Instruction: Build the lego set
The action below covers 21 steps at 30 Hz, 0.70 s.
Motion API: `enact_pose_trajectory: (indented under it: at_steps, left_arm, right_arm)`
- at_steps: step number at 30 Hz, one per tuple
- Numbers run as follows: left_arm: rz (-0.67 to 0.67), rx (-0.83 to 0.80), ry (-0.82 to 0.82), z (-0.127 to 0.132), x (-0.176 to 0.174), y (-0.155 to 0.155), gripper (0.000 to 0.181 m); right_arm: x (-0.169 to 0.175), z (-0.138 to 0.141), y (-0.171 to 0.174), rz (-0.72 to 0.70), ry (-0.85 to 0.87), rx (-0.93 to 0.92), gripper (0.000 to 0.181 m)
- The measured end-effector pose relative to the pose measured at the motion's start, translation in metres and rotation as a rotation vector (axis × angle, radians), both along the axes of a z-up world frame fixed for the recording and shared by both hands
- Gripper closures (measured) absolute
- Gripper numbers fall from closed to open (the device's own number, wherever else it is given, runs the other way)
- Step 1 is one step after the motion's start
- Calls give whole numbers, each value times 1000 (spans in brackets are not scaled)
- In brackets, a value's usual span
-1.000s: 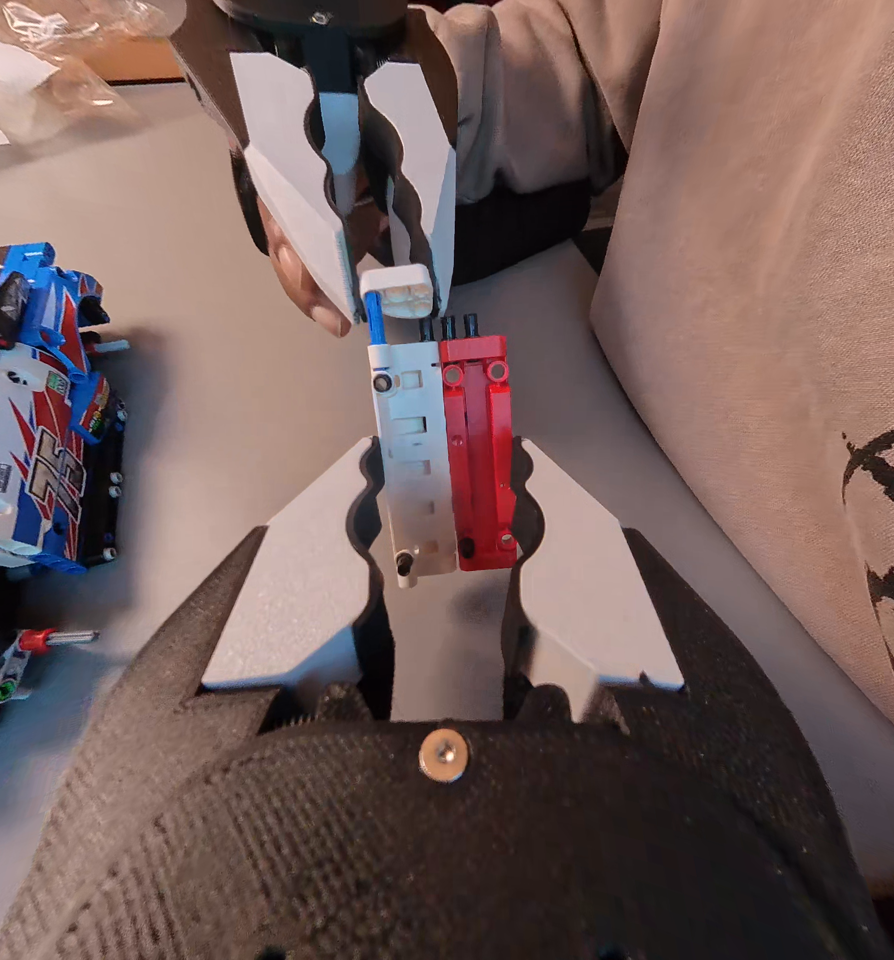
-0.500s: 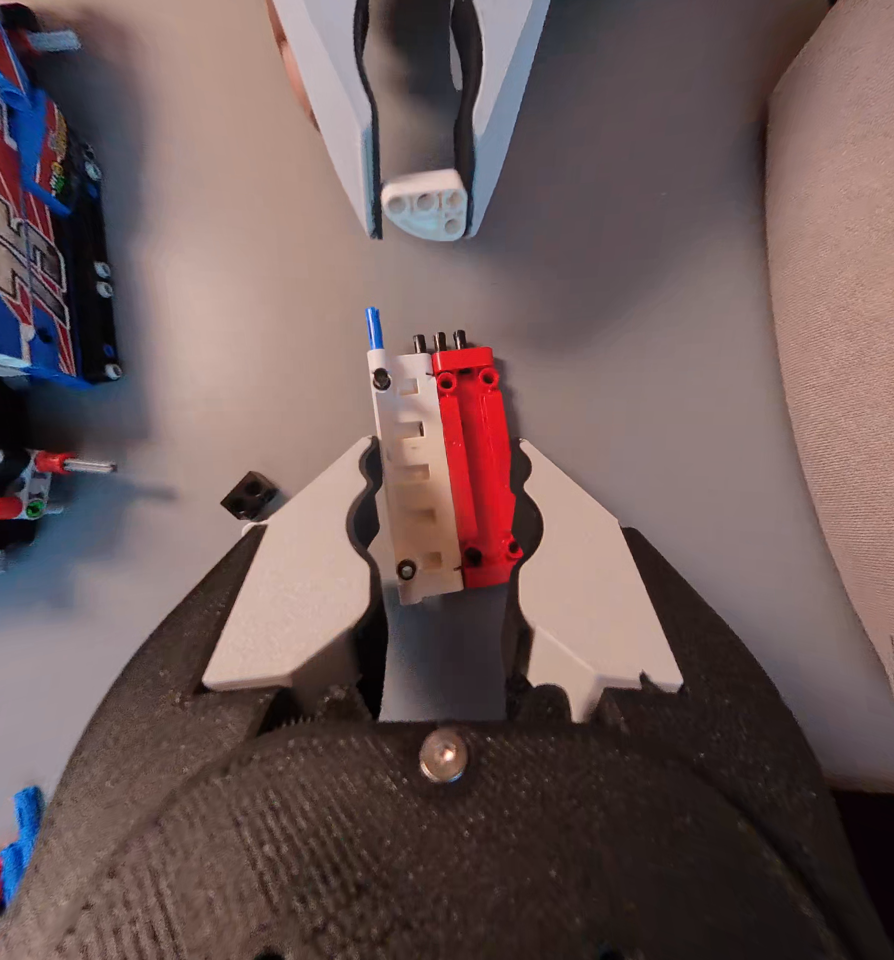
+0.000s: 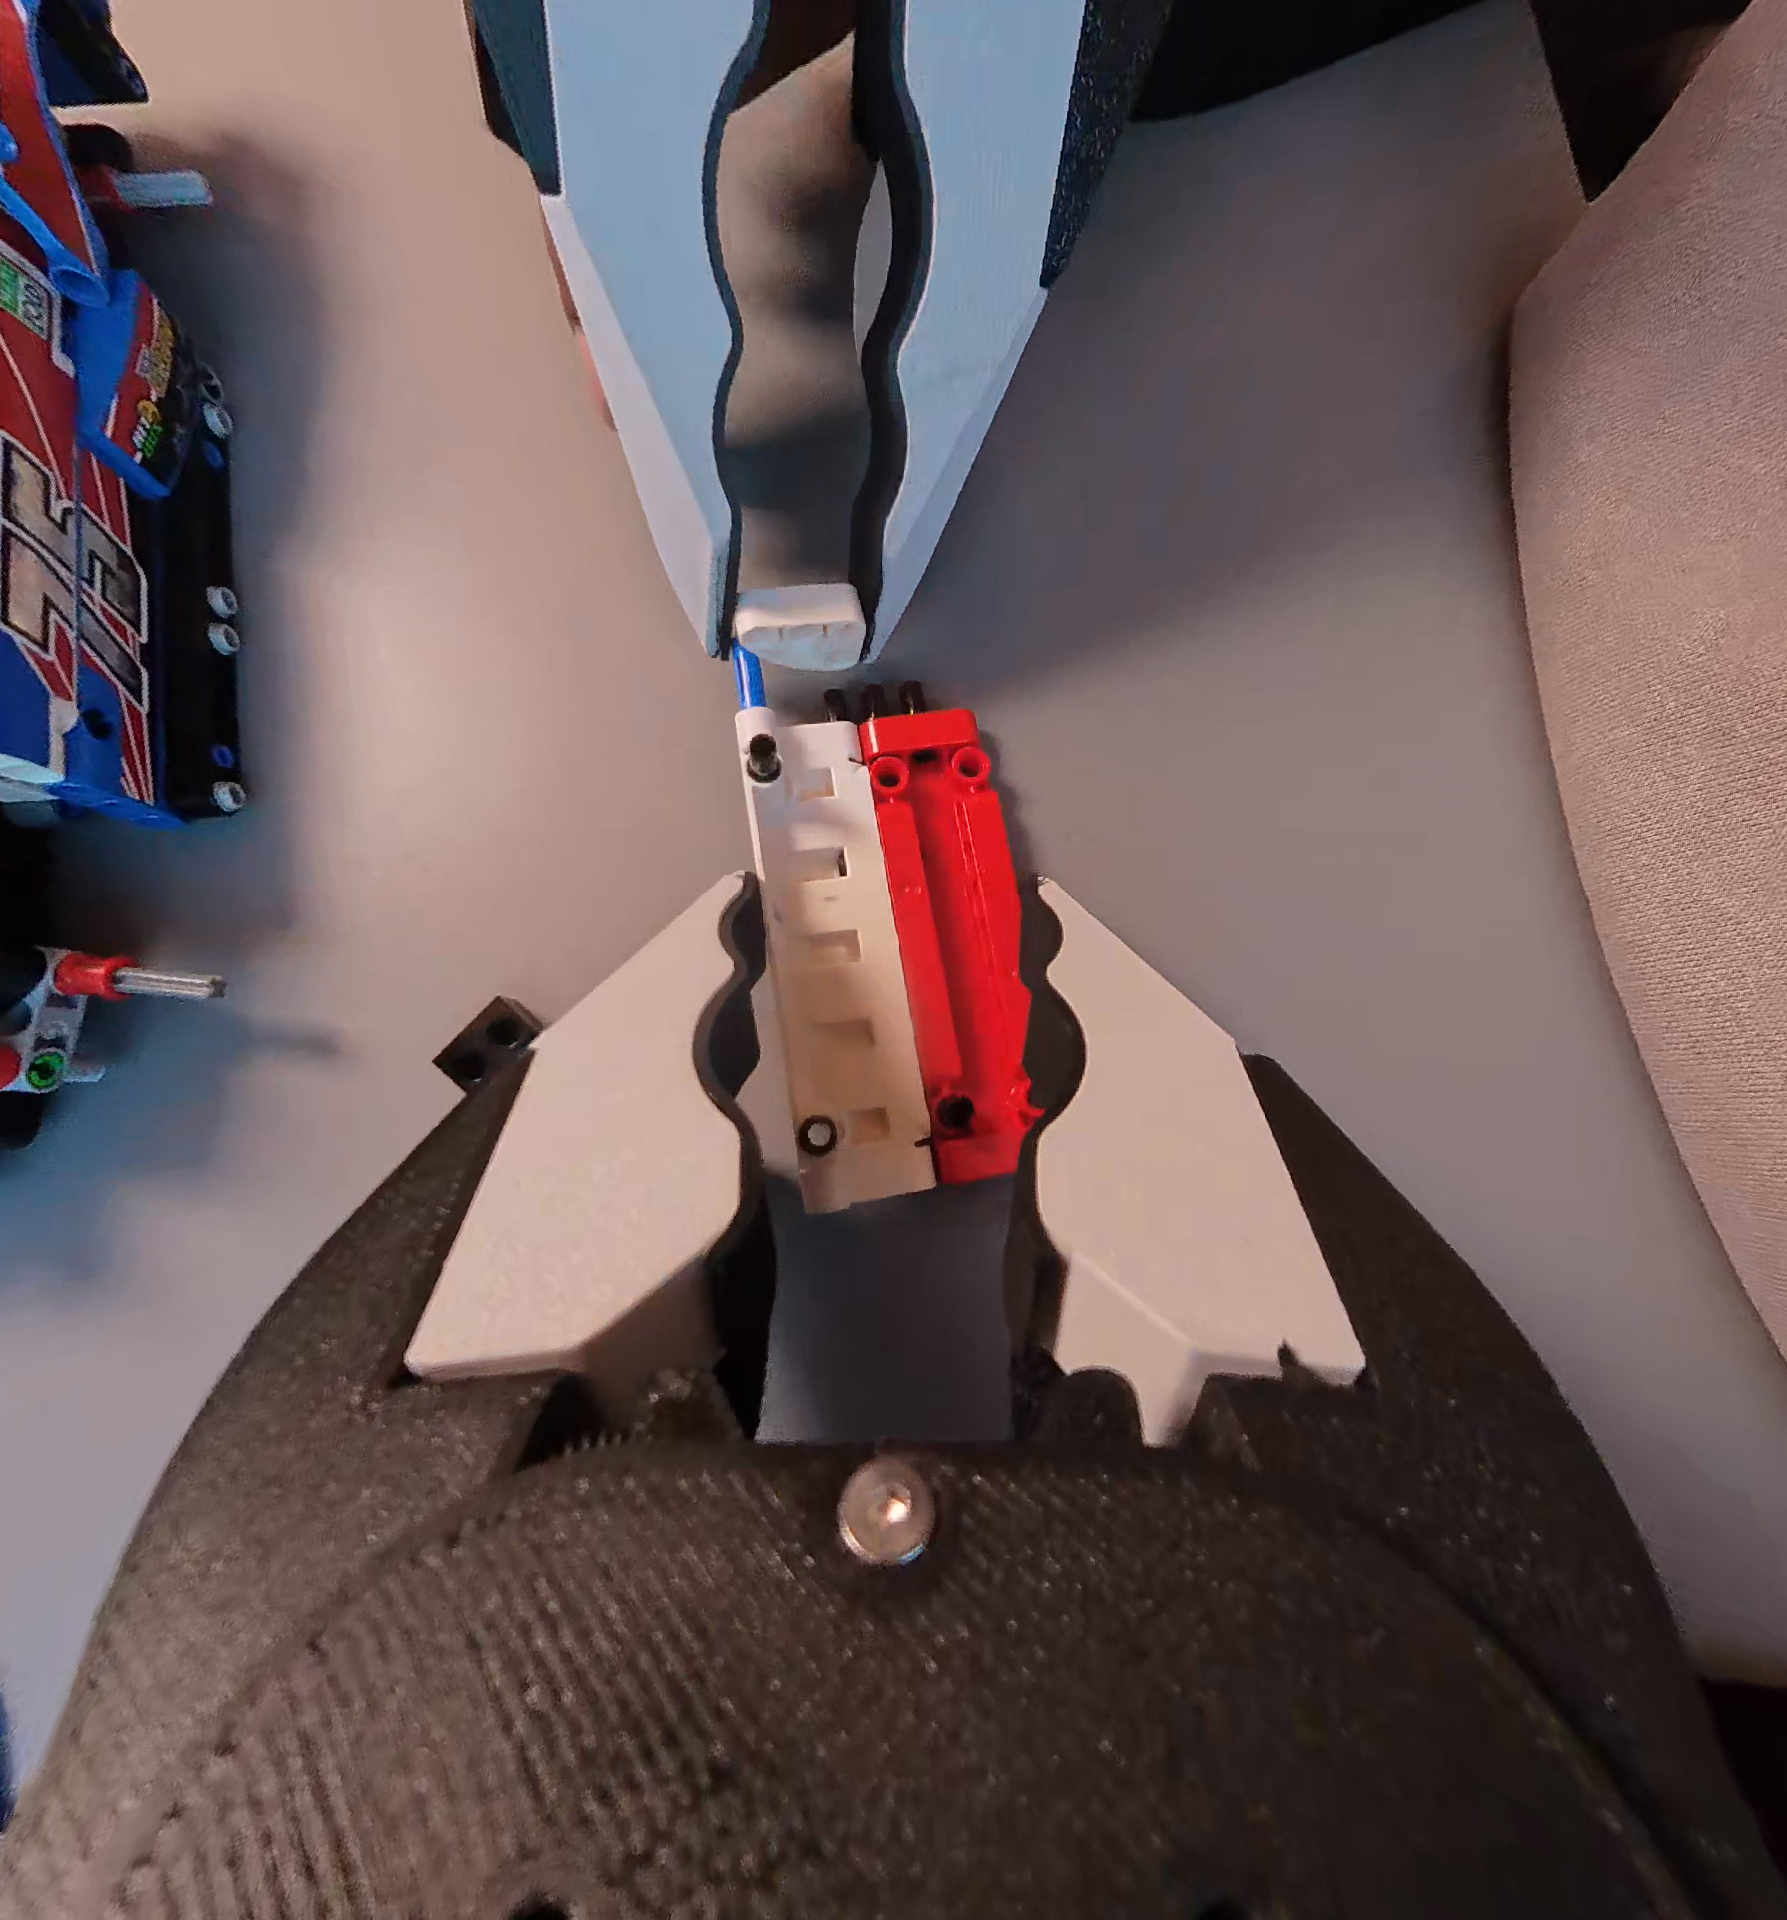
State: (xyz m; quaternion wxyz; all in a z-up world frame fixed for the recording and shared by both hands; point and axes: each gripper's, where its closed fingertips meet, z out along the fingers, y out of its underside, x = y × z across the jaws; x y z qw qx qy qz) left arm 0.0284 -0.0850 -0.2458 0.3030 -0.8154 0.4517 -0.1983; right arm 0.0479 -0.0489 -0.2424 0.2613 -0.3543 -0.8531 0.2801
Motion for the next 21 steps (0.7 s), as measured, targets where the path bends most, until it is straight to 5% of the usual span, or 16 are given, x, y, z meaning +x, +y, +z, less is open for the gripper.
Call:
enact_pose_trajectory:
  at_steps: [21]
  left_arm:
    - [-20, 34, -33, 0, 2, -2, 134]
  right_arm:
    - [4, -3, 0, -2, -88, -22, 160]
